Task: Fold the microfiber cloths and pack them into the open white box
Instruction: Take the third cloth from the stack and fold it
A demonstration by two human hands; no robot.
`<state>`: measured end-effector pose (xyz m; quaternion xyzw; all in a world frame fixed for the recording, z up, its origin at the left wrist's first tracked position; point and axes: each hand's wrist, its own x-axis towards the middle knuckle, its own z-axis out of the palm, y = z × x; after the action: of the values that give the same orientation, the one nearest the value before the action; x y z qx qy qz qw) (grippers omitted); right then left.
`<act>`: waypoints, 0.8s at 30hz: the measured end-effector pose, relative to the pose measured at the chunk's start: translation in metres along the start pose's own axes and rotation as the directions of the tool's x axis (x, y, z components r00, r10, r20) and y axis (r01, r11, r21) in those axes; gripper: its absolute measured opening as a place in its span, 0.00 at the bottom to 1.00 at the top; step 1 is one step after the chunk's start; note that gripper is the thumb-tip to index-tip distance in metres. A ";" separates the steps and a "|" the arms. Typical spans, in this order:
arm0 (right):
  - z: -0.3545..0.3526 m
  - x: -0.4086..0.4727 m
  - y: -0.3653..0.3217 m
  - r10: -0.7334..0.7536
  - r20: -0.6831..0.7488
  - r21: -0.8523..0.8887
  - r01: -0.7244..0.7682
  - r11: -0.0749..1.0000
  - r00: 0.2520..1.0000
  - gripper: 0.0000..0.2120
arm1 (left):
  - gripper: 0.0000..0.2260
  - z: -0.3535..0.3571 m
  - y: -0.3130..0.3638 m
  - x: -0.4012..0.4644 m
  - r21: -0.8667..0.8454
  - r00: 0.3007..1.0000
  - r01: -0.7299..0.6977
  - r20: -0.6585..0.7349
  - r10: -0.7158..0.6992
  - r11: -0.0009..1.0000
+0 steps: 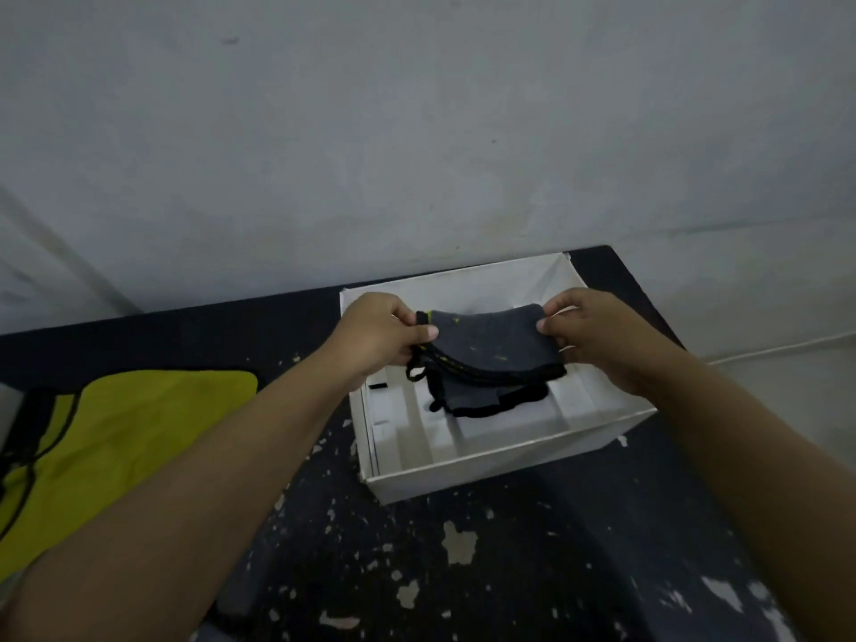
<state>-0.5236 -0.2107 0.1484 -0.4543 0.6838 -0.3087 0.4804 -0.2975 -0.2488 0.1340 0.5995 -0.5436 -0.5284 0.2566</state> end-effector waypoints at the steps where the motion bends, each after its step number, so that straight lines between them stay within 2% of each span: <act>1: -0.002 0.002 0.004 0.025 0.012 -0.004 -0.025 1.000 1.000 0.04 | 0.08 0.003 0.000 0.002 0.015 1.000 0.026 0.015 -0.026 1.000; 7: -0.009 0.013 0.026 0.115 0.063 -0.066 -0.111 0.992 0.991 0.05 | 0.08 0.015 -0.003 0.010 0.106 0.972 0.170 0.143 -0.184 0.980; 15: -0.005 0.029 0.047 0.183 0.094 -0.302 -0.147 0.942 0.979 0.07 | 0.08 0.038 -0.017 0.015 0.245 0.890 0.338 0.229 -0.393 0.908; 20: 0.002 0.037 0.056 0.275 0.164 -0.566 -0.138 0.813 0.947 0.06 | 0.09 0.053 -0.025 0.020 0.284 0.807 0.451 0.275 -0.522 0.846; 22: 0.005 0.038 0.057 0.315 0.181 -0.634 -0.134 0.762 0.932 0.06 | 0.14 0.060 -0.030 0.020 0.309 0.794 0.458 0.279 -0.539 0.834; 24: 0.009 0.040 0.058 0.342 0.181 -0.673 -0.138 0.727 0.922 0.07 | 0.14 0.065 -0.034 0.023 0.318 0.793 0.446 0.293 -0.534 0.837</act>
<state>-0.5385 -0.2249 0.0804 -0.5389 0.7224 0.0830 0.4252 -0.3475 -0.2429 0.0758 0.6354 -0.4647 -0.6128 -0.0692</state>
